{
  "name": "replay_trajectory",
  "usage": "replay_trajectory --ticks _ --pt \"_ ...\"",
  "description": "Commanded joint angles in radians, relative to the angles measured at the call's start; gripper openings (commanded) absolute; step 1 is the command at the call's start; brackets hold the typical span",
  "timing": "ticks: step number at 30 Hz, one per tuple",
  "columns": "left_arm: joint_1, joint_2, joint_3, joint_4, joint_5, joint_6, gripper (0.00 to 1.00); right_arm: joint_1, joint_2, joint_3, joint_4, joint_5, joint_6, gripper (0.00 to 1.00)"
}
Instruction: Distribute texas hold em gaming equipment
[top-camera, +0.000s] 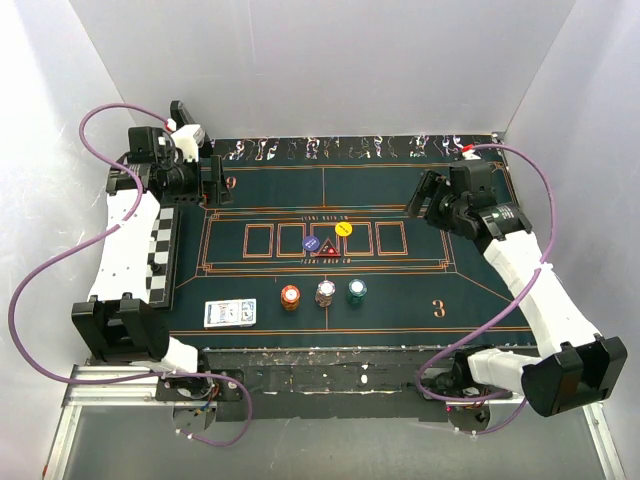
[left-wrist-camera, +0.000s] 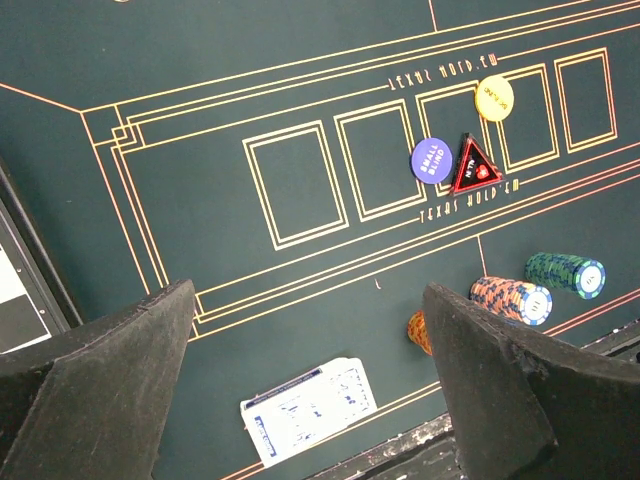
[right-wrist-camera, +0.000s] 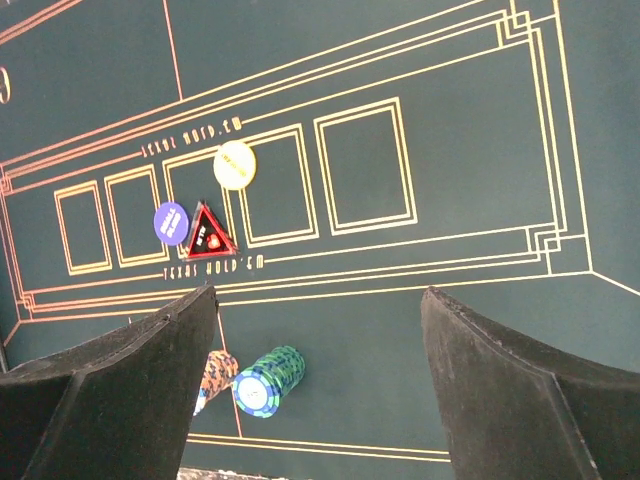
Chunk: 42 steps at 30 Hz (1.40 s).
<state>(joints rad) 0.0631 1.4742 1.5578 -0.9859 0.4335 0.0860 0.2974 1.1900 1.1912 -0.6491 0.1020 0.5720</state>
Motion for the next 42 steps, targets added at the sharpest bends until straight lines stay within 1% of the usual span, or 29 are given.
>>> replay_trajectory --ticks 1,4,5,8,13,16,18,20,24,28,30,34,38,42 --pt "0.009 -0.041 -0.019 0.03 0.013 -0.002 0.98 0.064 0.019 0.024 -0.02 0.033 -0.049 0.9" --pt "0.009 -0.022 -0.004 0.02 0.02 -0.009 0.98 0.132 0.071 0.082 -0.059 0.093 -0.066 0.91" --pt "0.012 -0.012 -0.001 0.015 0.043 -0.009 0.98 0.153 0.089 0.1 -0.069 0.106 -0.07 0.91" --pt "0.012 0.018 0.008 0.001 0.088 -0.006 0.98 0.201 0.132 0.139 -0.078 0.117 -0.083 0.91" --pt "0.012 0.046 0.01 0.0 0.106 0.0 0.98 0.272 0.203 0.206 -0.073 0.111 -0.087 0.92" --pt "0.024 0.07 0.019 -0.01 0.122 -0.006 0.98 0.34 0.294 0.295 -0.099 0.11 -0.101 0.92" --pt "0.043 0.09 0.041 -0.017 0.14 -0.017 0.98 0.399 0.374 0.384 -0.128 0.12 -0.116 0.93" --pt "0.069 0.106 0.056 -0.028 0.151 -0.026 0.98 0.449 0.472 0.459 -0.158 0.119 -0.127 0.91" --pt "0.106 0.126 0.084 -0.056 0.142 -0.014 0.98 0.535 0.612 0.567 -0.167 0.084 -0.159 0.88" --pt "0.118 0.129 0.09 -0.079 0.119 -0.006 0.98 0.563 0.733 0.64 -0.17 -0.005 -0.165 0.85" --pt "0.121 0.12 0.084 -0.08 0.117 0.001 0.98 0.571 0.785 0.662 -0.159 -0.018 -0.182 0.84" --pt "0.122 0.107 0.081 -0.085 0.12 -0.002 0.98 0.571 0.882 0.711 -0.162 -0.004 -0.214 0.84" --pt "0.122 0.12 0.117 -0.102 0.136 -0.008 0.98 0.565 0.964 0.768 -0.159 0.034 -0.253 0.84" --pt "0.122 0.132 0.156 -0.129 0.137 -0.006 0.98 0.543 1.033 0.84 -0.161 0.022 -0.253 0.84"
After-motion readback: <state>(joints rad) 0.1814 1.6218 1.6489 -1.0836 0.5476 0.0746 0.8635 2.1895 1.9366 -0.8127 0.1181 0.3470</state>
